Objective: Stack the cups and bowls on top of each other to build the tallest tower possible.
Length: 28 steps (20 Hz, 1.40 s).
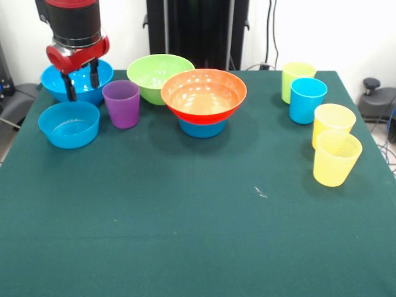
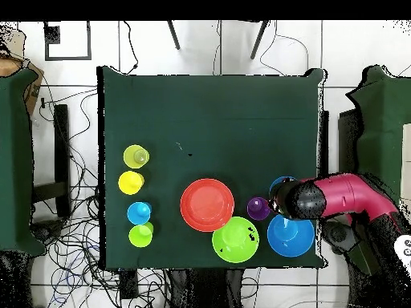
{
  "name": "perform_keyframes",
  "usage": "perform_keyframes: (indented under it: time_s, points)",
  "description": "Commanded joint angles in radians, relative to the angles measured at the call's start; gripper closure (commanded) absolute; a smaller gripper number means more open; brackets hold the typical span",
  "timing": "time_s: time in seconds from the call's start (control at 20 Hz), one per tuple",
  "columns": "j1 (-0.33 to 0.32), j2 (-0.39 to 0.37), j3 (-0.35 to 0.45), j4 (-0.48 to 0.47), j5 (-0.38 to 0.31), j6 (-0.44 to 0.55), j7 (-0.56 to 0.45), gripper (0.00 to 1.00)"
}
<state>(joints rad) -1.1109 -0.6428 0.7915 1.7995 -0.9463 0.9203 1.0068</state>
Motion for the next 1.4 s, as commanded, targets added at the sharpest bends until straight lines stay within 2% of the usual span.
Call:
perform_keyframes:
  time_s: [0.05, 0.35, 0.85, 1.4]
  points:
    - [0.037, 0.041, -0.074, 0.058, -0.081, 0.040, -0.199, 0.00]
    - [0.023, 0.047, -0.069, 0.063, -0.118, -0.022, -0.202, 0.00]
    - [0.044, 0.052, -0.089, 0.040, -0.192, -0.057, -0.147, 0.00]
    - [0.043, 0.025, -0.109, 0.062, -0.199, -0.066, -0.089, 0.00]
